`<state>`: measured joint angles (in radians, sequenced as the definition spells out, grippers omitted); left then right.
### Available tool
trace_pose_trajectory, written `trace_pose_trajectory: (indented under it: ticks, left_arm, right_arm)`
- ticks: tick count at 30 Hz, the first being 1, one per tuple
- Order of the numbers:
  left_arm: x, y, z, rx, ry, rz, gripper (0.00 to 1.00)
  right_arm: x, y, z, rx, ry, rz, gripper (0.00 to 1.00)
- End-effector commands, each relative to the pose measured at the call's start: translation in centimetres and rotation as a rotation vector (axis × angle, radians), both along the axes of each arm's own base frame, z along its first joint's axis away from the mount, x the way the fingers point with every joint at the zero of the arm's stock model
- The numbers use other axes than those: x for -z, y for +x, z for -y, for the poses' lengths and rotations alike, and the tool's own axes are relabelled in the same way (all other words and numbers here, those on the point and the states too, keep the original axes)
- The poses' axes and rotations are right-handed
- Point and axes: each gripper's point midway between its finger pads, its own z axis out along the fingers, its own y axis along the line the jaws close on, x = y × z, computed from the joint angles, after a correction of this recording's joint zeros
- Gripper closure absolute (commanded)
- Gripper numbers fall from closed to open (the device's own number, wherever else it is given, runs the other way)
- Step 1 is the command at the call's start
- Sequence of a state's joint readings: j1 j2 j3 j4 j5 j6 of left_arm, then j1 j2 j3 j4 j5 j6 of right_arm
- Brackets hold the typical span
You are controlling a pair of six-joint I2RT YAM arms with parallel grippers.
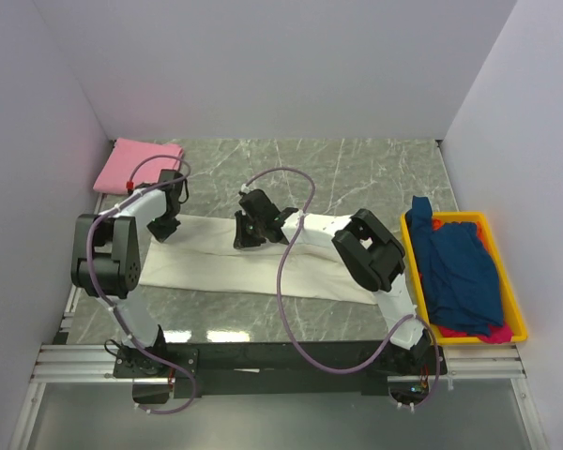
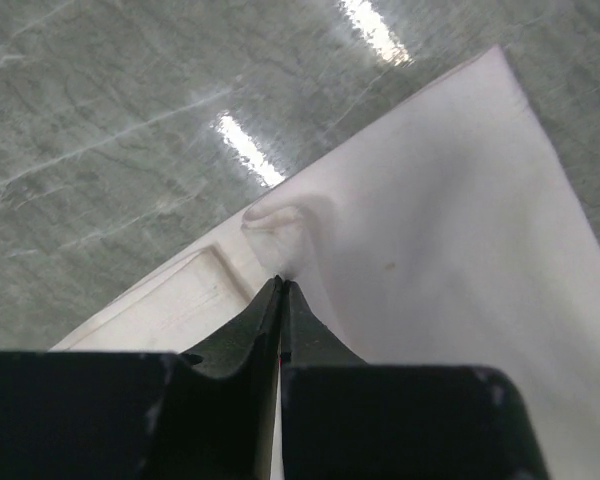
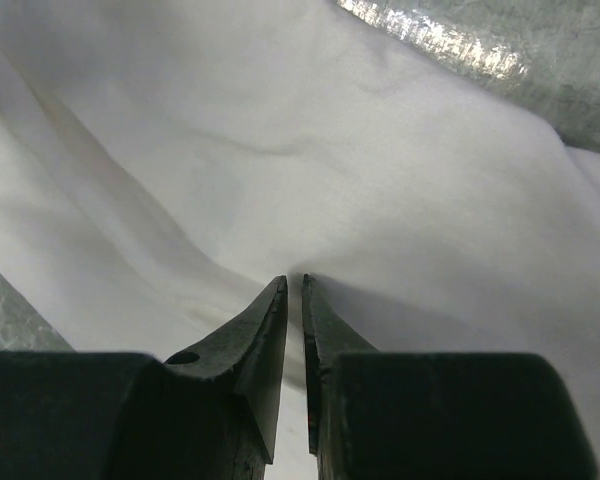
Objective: Fold and stack the t-shirts
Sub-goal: Fold the tshirt
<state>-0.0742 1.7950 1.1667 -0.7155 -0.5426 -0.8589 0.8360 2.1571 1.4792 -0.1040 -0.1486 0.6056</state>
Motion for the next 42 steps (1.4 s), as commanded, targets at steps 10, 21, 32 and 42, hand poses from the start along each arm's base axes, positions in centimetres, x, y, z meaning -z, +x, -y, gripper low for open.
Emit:
trace_pose_trajectory:
  ticks: [10, 21, 32, 42]
  left_arm:
    - [-2.0, -1.9, 0.6, -0.069, -0.102, 0.117, 0.94]
    - [-4.6, -2.8, -0.5, -0.123, -0.134, 0.243, 0.61]
    - [-5.5, 1.3, 8.7, 0.152, -0.278, 0.313, 0.64]
    - [-3.3, 4.0, 19.4, 0.442, -0.462, 0.391, 0.65]
  right_arm:
    - [-3.5, 1.0, -0.1, 0.008, 0.069, 0.056, 0.82]
    - [-6.0, 1.3, 0.6, 0.009, 0.065, 0.105, 0.79]
    - [-8.4, 2.7, 10.9, 0.332, -0.104, 0.115, 0.74]
    - [-5.7, 0.2, 27.4, 0.711, -0.248, 0.065, 0.65]
